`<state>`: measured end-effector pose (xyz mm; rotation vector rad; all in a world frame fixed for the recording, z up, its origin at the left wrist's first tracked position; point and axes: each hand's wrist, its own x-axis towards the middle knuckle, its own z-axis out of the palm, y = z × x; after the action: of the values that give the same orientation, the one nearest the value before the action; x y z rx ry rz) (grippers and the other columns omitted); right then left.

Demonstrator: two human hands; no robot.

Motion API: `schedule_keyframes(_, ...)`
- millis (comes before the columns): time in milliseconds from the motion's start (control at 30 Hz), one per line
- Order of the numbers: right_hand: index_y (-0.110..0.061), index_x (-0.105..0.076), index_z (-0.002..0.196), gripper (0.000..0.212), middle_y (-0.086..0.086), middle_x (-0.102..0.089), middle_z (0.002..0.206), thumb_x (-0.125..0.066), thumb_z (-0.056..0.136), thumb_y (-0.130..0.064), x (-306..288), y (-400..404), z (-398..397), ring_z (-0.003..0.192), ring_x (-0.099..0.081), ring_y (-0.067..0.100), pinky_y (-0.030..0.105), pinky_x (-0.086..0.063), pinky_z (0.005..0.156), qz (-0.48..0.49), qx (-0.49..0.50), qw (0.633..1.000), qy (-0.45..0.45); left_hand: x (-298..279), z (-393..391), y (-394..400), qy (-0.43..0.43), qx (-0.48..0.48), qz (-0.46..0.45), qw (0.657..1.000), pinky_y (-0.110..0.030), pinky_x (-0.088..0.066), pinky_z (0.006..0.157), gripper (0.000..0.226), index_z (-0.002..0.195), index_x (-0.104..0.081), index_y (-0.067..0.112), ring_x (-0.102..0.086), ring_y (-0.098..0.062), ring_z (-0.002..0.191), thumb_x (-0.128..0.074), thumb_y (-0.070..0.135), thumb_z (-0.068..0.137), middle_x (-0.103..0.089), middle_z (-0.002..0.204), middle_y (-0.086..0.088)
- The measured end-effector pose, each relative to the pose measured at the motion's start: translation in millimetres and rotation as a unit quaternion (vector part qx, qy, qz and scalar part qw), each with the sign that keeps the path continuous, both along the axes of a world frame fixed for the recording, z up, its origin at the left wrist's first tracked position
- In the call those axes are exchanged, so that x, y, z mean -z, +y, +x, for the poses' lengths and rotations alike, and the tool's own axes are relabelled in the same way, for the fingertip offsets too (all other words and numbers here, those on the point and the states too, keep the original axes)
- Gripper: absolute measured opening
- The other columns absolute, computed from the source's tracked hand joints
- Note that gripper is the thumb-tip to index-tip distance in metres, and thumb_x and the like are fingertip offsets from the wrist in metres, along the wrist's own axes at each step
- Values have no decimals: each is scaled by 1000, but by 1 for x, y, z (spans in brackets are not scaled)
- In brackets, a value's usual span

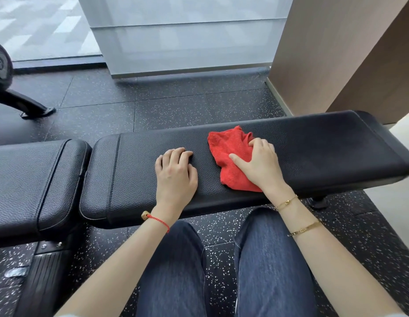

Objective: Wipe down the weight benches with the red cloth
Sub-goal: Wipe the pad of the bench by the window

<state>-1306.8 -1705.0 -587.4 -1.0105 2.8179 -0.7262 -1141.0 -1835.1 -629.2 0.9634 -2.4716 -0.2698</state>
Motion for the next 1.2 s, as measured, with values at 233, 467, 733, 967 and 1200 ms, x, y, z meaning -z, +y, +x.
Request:
schedule_keyframes(233, -8, -52, 119, 67, 9, -63, 124, -84, 70, -40, -13, -6, -13, 117, -58, 28, 34, -42, 95, -60, 2, 989, -134, 1, -1, -1, 8, -1, -4, 1000, -47, -33, 113, 36, 120, -64, 16, -50, -27, 126, -46, 24, 89, -61, 128, -3)
schedule_keyframes(467, -13, -70, 102, 42, 3, -73, 105, -83, 72, -38, -13, -13, -26, 102, -66, 23, 38, -49, 92, -44, -43, 977, -205, 5, -1, -3, 10, 0, -5, 1000, -47, -33, 113, 35, 122, -63, 16, -50, -28, 127, -51, 19, 89, -61, 129, -3)
schedule_keyframes(733, -6, -71, 101, 32, 9, -75, 101, -84, 73, -15, -68, -2, -9, 99, -70, 26, 47, -54, 92, -117, 10, 904, -410, -68, 11, 16, -25, -5, 31, 999, -47, -36, 111, 30, 117, -66, 15, -56, -25, 120, -55, 11, 90, -66, 123, -1)
schedule_keyframes(967, -13, -73, 94, 24, 4, -76, 93, -84, 72, -12, -191, 34, 20, 82, -71, 15, 29, -57, 74, -161, 63, 817, -550, -215, 49, 43, -52, 4, 99, 994, -41, -44, 103, 24, 116, -66, 13, -59, -25, 116, -58, 17, 94, -67, 120, -2)
schedule_keyframes(1200, -9, -72, 97, 25, 5, -75, 91, -82, 74, -10, -365, 88, 48, 80, -71, 16, 25, -57, 69, -172, 90, 781, -593, -399, 84, 89, -36, -8, 166, 985, -30, -45, 93, 17, 110, -68, 14, -59, -19, 107, -59, 17, 95, -68, 111, 1)
